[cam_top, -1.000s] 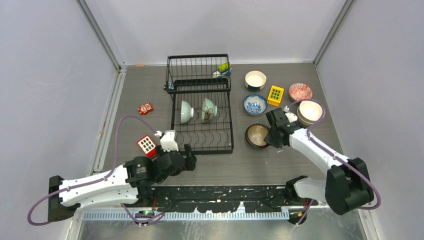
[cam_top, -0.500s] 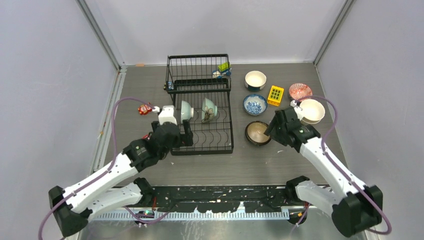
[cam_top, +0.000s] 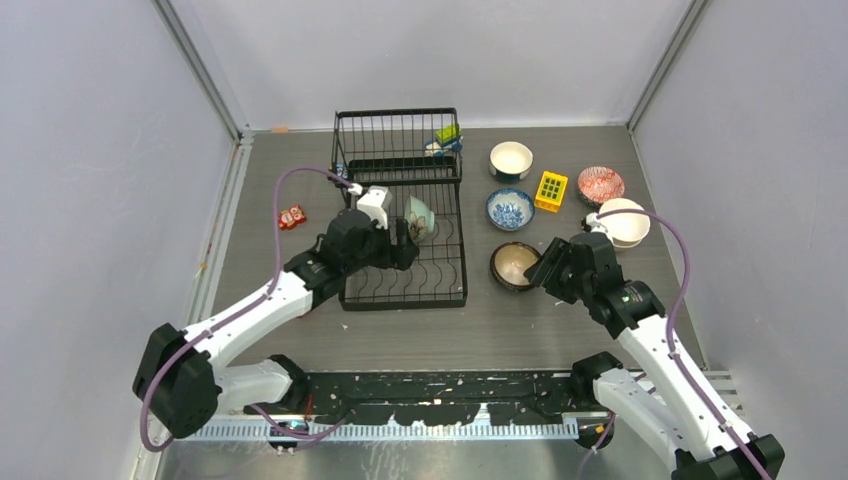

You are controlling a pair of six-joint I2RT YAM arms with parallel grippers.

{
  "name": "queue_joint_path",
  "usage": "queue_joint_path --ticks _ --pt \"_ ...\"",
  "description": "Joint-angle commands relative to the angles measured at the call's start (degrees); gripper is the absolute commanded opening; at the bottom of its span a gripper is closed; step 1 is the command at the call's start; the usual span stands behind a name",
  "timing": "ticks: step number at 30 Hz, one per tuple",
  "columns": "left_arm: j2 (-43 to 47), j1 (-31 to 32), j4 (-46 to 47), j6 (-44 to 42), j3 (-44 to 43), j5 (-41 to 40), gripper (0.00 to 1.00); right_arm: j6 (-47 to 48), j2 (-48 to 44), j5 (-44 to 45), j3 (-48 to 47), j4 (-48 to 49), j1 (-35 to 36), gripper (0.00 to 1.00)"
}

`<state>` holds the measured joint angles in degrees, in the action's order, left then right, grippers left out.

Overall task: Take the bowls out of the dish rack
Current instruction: Pick up the bowl from the dish rack.

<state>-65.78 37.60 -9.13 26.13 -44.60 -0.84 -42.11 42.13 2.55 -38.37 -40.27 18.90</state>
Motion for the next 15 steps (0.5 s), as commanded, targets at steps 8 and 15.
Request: queue_joint_path --ticks 8,15 --pt "-9.66 -2.37 30.74 -2.99 5.52 0.56 0.7 1.13 -4.14 -6.72 0.13 4.94 -0.25 0.57" --pt "-15.5 -3.74 41.81 -3.59 6.26 2.98 0.66 0.09 -6.12 -9.69 2.55 7.53 -0.25 0.54"
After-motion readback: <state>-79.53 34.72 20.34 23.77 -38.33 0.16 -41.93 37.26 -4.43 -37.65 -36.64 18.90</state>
